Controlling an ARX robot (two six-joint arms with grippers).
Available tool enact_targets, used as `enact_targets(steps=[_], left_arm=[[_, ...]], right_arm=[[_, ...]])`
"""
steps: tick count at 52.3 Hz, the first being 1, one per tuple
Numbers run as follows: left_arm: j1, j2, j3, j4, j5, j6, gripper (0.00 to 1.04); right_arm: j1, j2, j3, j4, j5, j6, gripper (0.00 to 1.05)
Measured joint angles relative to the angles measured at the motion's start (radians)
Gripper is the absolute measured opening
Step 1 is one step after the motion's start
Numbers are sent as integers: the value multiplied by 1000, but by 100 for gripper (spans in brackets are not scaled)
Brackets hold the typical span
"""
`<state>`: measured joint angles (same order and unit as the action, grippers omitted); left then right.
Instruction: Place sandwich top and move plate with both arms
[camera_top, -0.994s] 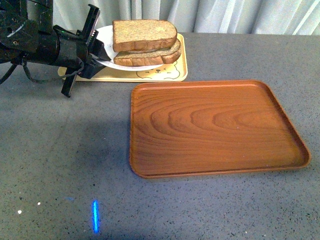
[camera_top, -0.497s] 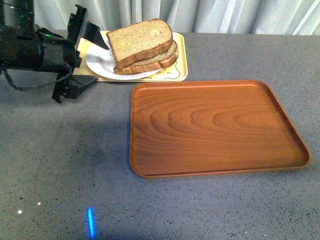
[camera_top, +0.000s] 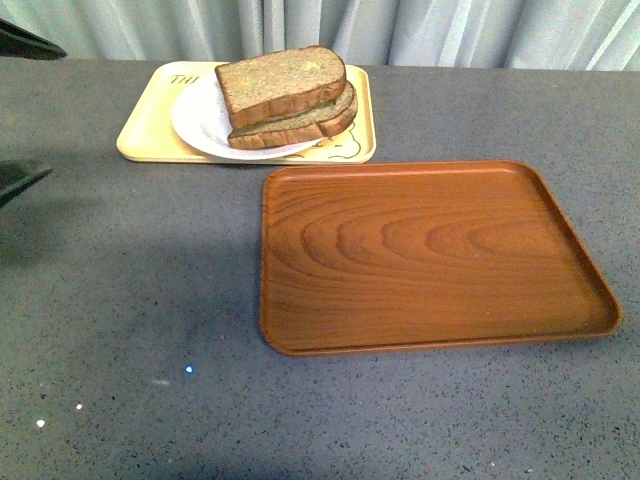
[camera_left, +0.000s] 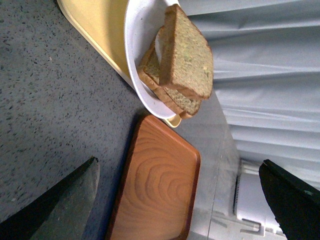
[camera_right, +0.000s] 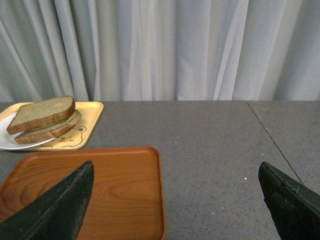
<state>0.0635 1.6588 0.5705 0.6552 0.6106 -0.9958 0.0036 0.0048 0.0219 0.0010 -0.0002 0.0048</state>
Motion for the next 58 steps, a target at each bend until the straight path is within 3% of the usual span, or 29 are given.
enact_targets(steps=[2, 5, 7, 9, 15, 19, 24, 58], left_arm=[[-8, -30, -40, 60, -75, 63, 93], [-38, -89, -145, 288, -333, 273, 82], [-57, -174, -246, 443, -507, 521, 71], [-60, -253, -309, 469, -578, 655, 63], [-63, -428, -428, 421, -608, 916, 35], [-63, -471, -449, 392, -610, 945, 24], [-63, -573, -483, 331, -611, 970, 2], [-63, -1090, -556, -99, -611, 985, 2]], right_arm=[[0, 0, 0, 0, 0, 0, 96], [0, 0, 0, 0, -1, 0, 96], [0, 0, 0, 0, 0, 0, 96], [0, 0, 0, 0, 0, 0, 96], [0, 0, 0, 0, 0, 0, 96], [0, 0, 0, 0, 0, 0, 96], [0, 0, 0, 0, 0, 0, 96], [0, 0, 0, 0, 0, 0, 96]])
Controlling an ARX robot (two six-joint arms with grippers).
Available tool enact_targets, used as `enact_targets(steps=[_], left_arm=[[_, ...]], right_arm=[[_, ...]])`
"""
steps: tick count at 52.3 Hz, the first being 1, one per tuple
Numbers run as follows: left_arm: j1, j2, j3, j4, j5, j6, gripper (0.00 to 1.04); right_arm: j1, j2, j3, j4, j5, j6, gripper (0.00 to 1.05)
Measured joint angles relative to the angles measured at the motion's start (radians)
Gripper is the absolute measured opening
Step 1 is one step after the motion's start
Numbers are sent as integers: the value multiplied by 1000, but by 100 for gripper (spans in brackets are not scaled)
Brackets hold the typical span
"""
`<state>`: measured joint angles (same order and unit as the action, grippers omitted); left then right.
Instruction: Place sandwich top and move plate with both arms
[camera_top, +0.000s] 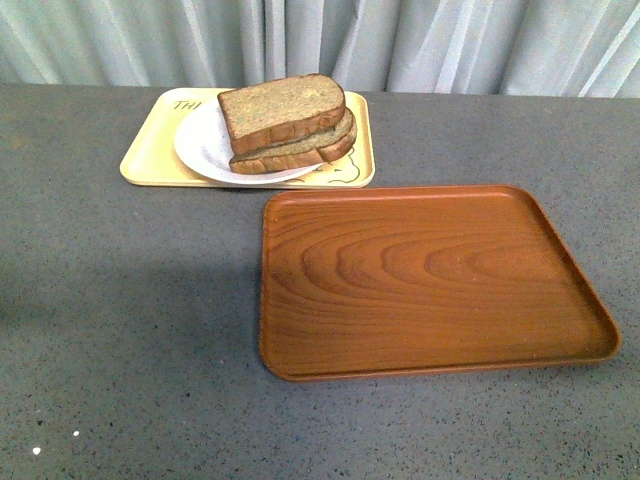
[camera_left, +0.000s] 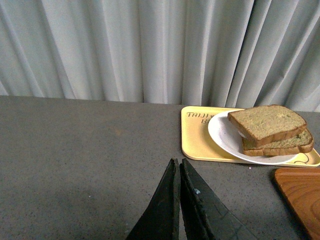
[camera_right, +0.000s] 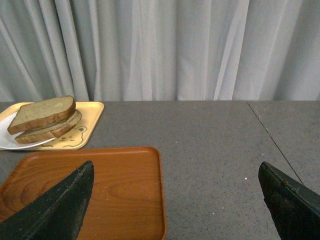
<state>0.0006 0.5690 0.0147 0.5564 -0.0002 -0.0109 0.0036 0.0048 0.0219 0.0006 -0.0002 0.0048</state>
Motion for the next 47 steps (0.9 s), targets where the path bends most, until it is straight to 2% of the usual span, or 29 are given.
enact_targets(steps=[24, 47], left_arm=[[0, -236, 0, -223, 0, 0, 2], [0, -362, 0, -347, 0, 0, 2]], right_arm=[[0, 0, 0, 0, 0, 0, 96], [0, 0, 0, 0, 0, 0, 96]])
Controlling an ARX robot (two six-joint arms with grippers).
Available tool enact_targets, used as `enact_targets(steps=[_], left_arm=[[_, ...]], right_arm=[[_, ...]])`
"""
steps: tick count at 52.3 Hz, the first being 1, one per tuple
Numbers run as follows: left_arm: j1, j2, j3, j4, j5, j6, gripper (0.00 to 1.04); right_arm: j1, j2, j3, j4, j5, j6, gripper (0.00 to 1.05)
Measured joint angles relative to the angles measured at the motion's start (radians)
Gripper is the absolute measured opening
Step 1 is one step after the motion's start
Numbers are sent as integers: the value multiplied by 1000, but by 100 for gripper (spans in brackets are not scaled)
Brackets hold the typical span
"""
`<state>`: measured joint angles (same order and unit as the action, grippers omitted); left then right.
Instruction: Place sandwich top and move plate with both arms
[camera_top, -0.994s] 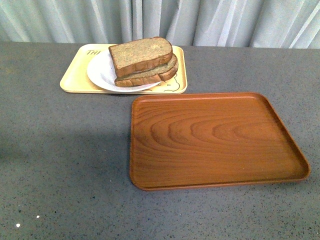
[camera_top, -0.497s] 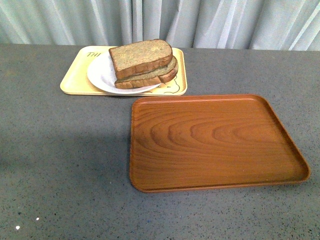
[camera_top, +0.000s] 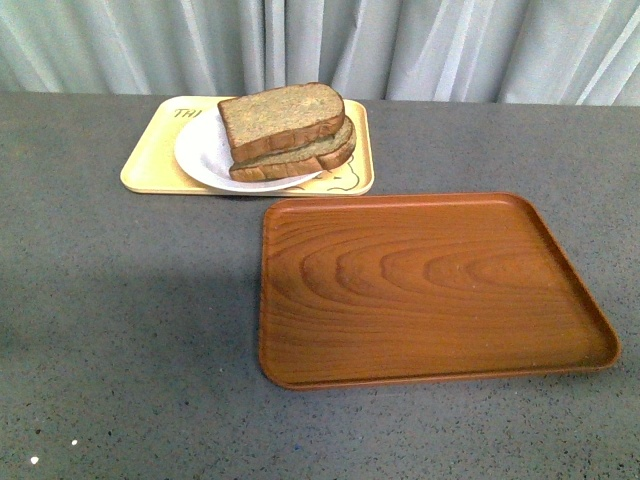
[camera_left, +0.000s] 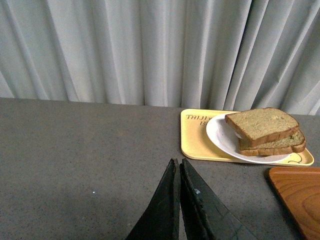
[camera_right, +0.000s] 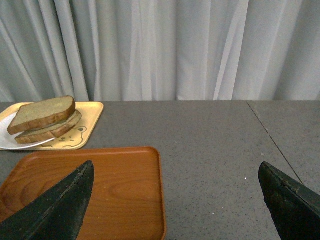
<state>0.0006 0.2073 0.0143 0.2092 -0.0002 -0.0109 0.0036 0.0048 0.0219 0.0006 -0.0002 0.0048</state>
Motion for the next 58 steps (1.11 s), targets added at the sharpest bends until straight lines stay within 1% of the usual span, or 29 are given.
enact_targets(steps=[9, 11, 12, 15, 33, 35, 44, 45, 49, 50, 53, 54, 56, 58], left_arm=[[0, -41, 0, -42, 0, 0, 2], [0, -78, 0, -97, 0, 1, 2], [0, -116, 0, -149, 1, 0, 2], [0, -166, 0, -197, 0, 0, 2], [0, -192, 0, -209, 0, 0, 2], [0, -192, 0, -209, 0, 1, 6], [0, -192, 0, -209, 0, 1, 36], [0, -192, 0, -209, 0, 1, 38], [0, -192, 0, -209, 0, 0, 55], [0, -192, 0, -209, 0, 1, 55], [0, -192, 0, -209, 0, 1, 66], [0, -192, 0, -209, 0, 1, 68], [0, -192, 0, -209, 0, 1, 76], [0, -192, 0, -209, 0, 1, 80]], right_arm=[[0, 0, 0, 0, 0, 0, 96], [0, 0, 0, 0, 0, 0, 96], [0, 0, 0, 0, 0, 0, 96], [0, 0, 0, 0, 0, 0, 96], [0, 0, 0, 0, 0, 0, 96], [0, 0, 0, 0, 0, 0, 96], [0, 0, 0, 0, 0, 0, 96], [0, 0, 0, 0, 0, 0, 96], [0, 0, 0, 0, 0, 0, 96], [0, 0, 0, 0, 0, 0, 96], [0, 0, 0, 0, 0, 0, 96], [0, 0, 0, 0, 0, 0, 96], [0, 0, 0, 0, 0, 0, 96], [0, 0, 0, 0, 0, 0, 96]])
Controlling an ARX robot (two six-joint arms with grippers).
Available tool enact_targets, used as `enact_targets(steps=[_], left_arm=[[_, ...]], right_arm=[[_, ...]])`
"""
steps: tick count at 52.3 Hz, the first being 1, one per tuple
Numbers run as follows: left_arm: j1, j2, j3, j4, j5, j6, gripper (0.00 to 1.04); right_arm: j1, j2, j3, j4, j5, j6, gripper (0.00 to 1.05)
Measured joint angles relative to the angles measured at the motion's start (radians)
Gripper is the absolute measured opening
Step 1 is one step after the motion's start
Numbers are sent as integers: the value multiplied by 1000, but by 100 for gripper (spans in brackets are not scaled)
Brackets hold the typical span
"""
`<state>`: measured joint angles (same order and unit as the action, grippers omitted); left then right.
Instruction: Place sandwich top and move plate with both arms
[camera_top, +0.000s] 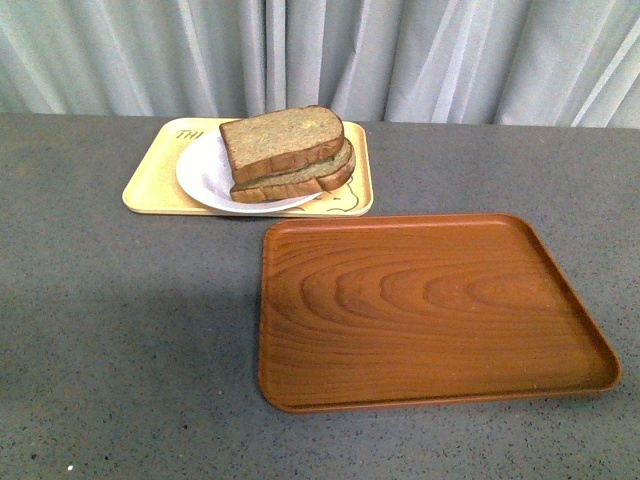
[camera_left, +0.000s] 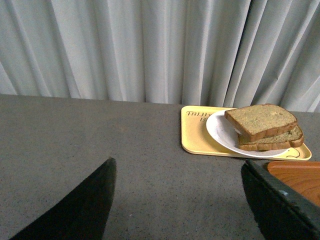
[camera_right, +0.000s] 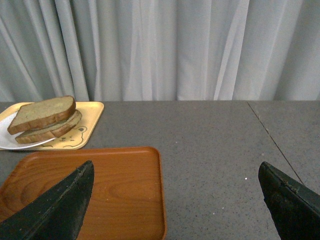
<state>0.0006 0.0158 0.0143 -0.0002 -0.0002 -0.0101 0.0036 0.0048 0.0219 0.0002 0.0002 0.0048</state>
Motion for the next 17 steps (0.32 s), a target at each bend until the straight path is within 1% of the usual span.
enact_targets(steps=[6, 10, 17], left_arm=[[0, 0, 0, 0, 0, 0, 97], [0, 0, 0, 0, 0, 2, 95], [0, 0, 0, 0, 0, 2, 96]], right_arm=[[0, 0, 0, 0, 0, 0, 96], [0, 0, 0, 0, 0, 0, 96], [0, 0, 0, 0, 0, 0, 96]])
